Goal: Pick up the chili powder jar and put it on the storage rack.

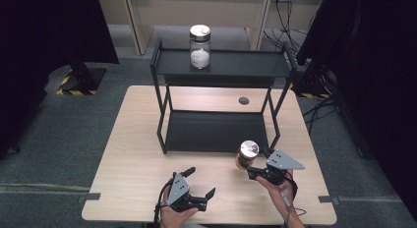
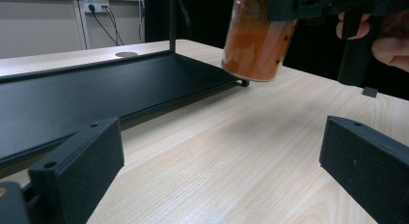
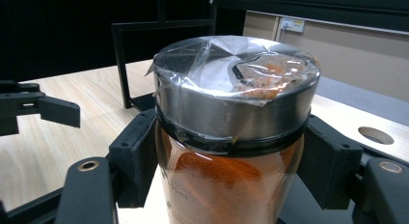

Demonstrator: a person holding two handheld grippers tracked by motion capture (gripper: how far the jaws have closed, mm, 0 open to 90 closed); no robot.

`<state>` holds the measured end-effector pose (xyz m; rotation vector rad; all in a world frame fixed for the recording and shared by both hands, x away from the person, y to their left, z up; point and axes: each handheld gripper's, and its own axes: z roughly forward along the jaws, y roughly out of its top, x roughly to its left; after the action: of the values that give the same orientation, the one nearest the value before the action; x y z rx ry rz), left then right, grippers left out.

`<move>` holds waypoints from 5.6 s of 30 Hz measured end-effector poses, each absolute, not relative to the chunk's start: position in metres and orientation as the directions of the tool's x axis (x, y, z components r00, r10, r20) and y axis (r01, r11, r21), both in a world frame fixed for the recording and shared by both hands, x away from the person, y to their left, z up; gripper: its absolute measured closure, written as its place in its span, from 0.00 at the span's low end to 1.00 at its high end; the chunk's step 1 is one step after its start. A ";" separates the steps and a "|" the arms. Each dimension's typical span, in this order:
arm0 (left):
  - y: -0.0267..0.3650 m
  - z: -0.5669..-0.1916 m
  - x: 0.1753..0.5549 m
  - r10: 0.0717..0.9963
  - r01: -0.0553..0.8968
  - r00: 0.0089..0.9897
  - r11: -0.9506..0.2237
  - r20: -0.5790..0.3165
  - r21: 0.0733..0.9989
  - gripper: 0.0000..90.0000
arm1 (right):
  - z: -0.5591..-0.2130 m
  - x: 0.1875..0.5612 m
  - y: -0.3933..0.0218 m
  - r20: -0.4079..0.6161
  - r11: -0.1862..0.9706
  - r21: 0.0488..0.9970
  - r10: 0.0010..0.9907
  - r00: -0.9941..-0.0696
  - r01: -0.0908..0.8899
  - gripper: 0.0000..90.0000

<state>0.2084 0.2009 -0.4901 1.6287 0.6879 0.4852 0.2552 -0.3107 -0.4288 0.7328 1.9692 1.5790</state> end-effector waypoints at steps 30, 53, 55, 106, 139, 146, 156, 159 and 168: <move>0.201 -0.491 0.208 0.675 0.166 0.734 -0.080 -0.069 0.983 0.01 | -0.346 0.280 -0.301 -0.045 0.168 0.982 0.635 -0.771 0.081 0.34; 0.201 -0.491 0.208 0.674 0.168 0.735 -0.077 -0.073 0.983 0.01 | -0.267 0.308 -0.290 -0.066 0.193 0.979 0.607 -0.792 0.066 0.34; 0.201 -0.491 0.208 0.674 0.168 0.735 -0.076 -0.073 0.983 0.01 | -0.261 0.312 -0.290 -0.048 0.180 0.981 0.599 -0.799 0.075 0.34; 0.202 -0.491 0.208 0.675 0.168 0.734 -0.073 -0.076 0.983 0.01 | -0.152 0.369 -0.241 -0.081 0.209 0.973 0.707 -0.702 0.098 0.34; 0.202 -0.490 0.207 0.667 0.160 0.742 -0.079 -0.067 0.984 0.01 | -0.155 0.410 -0.213 -0.082 0.204 0.969 0.801 -0.593 0.142 0.34; 0.202 -0.490 0.207 0.664 0.158 0.745 -0.081 -0.065 0.984 0.01 | -0.158 0.412 -0.210 -0.080 0.201 0.969 0.802 -0.592 0.142 0.34; 0.202 -0.490 0.208 0.663 0.159 0.745 -0.079 -0.067 0.984 0.01 | -0.161 0.417 -0.206 -0.069 0.194 0.969 0.803 -0.593 0.150 0.34; 0.202 -0.491 0.208 0.662 0.159 0.746 -0.079 -0.067 0.984 0.01 | -0.163 0.417 -0.206 -0.060 0.185 0.971 0.806 -0.589 0.153 0.34; 0.202 -0.490 0.208 0.662 0.157 0.746 -0.081 -0.065 0.984 0.01 | -0.166 0.416 -0.206 -0.083 0.185 0.975 0.818 -0.570 0.124 0.25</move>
<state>0.2076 0.2020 -0.4903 1.6277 0.6699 0.4754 0.4161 -0.2057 -0.1657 0.8836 1.8410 1.4262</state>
